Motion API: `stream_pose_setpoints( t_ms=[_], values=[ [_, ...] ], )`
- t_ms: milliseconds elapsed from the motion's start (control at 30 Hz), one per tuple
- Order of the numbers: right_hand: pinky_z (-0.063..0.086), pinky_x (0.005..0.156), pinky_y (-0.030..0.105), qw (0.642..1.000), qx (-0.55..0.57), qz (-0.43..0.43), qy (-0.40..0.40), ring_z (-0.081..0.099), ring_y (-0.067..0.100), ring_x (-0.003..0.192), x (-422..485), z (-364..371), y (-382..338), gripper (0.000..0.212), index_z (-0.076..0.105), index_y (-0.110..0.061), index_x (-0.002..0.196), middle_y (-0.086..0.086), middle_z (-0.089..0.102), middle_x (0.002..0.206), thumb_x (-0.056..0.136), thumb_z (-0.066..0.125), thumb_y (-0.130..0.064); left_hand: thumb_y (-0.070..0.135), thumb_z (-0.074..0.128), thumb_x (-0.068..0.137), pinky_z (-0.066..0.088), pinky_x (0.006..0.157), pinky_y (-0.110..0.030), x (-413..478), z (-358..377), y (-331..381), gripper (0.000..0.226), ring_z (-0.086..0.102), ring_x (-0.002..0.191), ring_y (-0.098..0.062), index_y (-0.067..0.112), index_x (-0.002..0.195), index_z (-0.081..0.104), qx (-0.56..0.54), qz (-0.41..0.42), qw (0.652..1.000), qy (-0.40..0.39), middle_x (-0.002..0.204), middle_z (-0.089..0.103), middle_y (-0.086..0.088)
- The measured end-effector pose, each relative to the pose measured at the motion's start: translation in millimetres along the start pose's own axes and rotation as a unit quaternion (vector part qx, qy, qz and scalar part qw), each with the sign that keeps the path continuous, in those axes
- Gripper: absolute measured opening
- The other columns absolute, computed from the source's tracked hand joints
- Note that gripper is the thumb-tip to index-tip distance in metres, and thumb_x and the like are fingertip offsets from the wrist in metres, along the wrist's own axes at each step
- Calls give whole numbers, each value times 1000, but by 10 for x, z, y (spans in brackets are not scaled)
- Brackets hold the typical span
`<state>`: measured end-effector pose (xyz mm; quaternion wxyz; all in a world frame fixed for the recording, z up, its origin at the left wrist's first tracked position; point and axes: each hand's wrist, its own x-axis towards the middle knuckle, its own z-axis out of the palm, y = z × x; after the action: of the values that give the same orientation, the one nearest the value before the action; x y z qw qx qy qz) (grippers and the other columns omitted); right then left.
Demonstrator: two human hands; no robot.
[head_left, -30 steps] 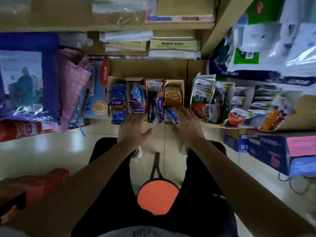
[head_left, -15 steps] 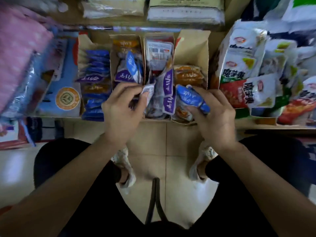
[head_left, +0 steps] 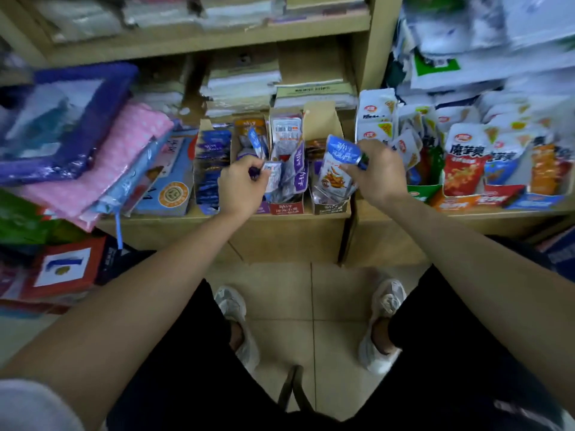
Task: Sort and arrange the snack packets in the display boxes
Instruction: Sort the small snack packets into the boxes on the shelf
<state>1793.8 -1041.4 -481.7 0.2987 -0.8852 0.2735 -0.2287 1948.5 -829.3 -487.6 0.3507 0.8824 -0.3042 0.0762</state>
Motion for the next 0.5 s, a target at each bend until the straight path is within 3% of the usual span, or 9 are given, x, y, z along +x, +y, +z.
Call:
stream_pose_setpoints(
  t_ms=[167,267,367,433,500],
  values=[
    [34,59,33,996,38,56,50,56,26,75,-87,-7,-7,21,58,-11,94,8,57,80,93,71,-26,27,74,92,58,84,-34,1,-34,-62,21,67,86,-11,10,104,74,-44,-34,998,5,98,75,-2],
    [45,62,36,986,97,82,103,60,23,78,-153,16,-37,23,61,-10,109,7,64,86,95,69,-26,30,77,89,59,75,-24,26,-73,-99,23,66,78,0,11,102,74,-114,-60,992,-6,94,74,2],
    [46,59,34,978,125,74,148,58,15,69,-217,11,-42,26,58,-8,111,6,62,78,97,66,-28,26,76,90,62,70,-28,67,-147,-120,21,74,76,-10,13,106,73,-198,-63,975,-76,94,76,-4],
    [38,51,20,970,165,64,167,53,3,60,-258,-20,-33,21,56,-10,104,-4,53,68,98,66,-27,20,76,90,63,75,-32,75,-169,-141,17,75,78,-12,15,107,73,-213,-55,971,-100,93,76,-2],
    [40,54,20,957,214,64,183,53,2,59,-261,-69,-18,20,56,-9,102,-4,55,69,97,67,-26,21,76,90,62,82,-37,22,-146,-131,17,73,85,-9,18,107,74,-179,-36,980,-84,95,75,7]
  ],
)
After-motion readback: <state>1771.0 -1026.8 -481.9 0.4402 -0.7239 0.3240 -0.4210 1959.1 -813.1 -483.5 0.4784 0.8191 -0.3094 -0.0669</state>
